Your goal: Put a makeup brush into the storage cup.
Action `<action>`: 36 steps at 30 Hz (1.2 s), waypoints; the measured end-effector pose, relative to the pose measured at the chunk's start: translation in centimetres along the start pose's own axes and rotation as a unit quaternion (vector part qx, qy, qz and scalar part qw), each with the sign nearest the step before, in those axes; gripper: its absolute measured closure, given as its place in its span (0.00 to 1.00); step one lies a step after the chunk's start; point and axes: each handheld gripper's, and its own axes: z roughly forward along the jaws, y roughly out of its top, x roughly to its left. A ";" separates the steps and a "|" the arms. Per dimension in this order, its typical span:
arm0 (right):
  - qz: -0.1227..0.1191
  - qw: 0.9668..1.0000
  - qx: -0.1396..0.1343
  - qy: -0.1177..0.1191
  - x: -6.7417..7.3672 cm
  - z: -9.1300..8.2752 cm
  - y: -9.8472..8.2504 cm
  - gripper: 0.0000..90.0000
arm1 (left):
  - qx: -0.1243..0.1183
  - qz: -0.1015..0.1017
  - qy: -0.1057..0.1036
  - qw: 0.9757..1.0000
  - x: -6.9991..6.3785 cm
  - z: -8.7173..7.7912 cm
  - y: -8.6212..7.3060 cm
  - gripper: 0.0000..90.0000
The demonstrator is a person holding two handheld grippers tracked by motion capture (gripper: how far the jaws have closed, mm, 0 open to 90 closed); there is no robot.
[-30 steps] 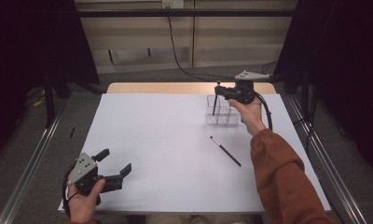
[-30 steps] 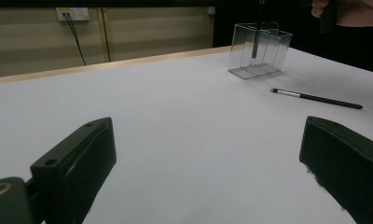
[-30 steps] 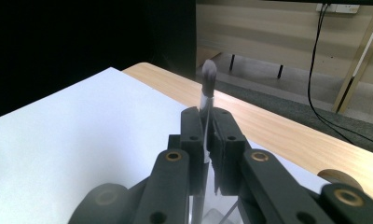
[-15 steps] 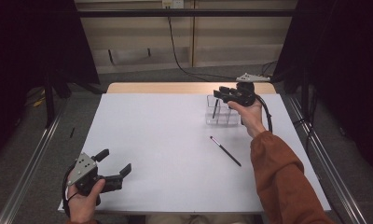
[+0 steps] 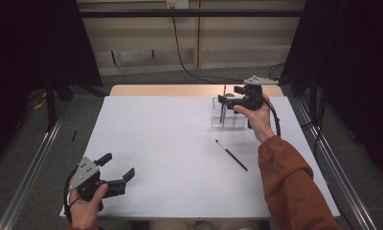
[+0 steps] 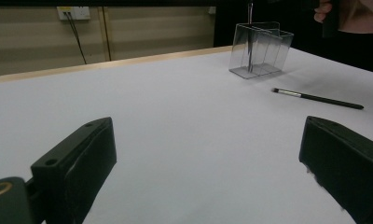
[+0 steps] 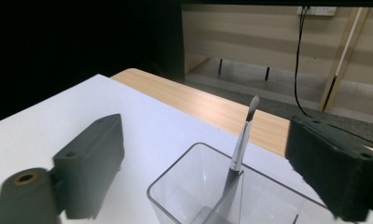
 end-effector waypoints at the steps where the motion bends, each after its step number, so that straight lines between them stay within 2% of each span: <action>1: 0.002 1.000 0.000 -0.002 0.0 -0.1 -0.1 0.06 | 0.000 0.000 0.000 1.000 0.0 0.0 0.0 0.04; 6: 0.008 1.000 0.000 0.003 -0.3 -0.7 -0.7 0.01 | 0.000 0.001 -0.001 1.000 -0.1 0.0 0.0 0.04; 10: -0.001 1.000 -0.004 0.001 -0.3 -1.4 -0.9 0.00 | 0.001 -0.001 0.001 1.000 -0.1 0.1 0.0 0.04; 20: -0.001 1.000 -0.014 0.012 -0.3 -3.4 -1.4 0.01 | 0.000 0.001 0.001 1.000 -0.1 0.0 0.0 0.04; 24: -0.006 1.000 -0.010 0.007 -0.2 -4.0 -1.7 0.02 | -0.001 0.001 0.002 1.000 0.0 0.0 0.0 0.04; 30: -0.006 1.000 -0.027 0.010 0.2 -5.3 -2.2 0.02 | -0.006 -0.004 0.005 1.000 0.0 -0.2 0.1 0.04; 36: -0.012 0.999 -0.029 0.007 0.6 -6.5 -2.7 0.01 | -0.007 -0.003 0.004 1.000 0.0 -0.2 0.1 0.04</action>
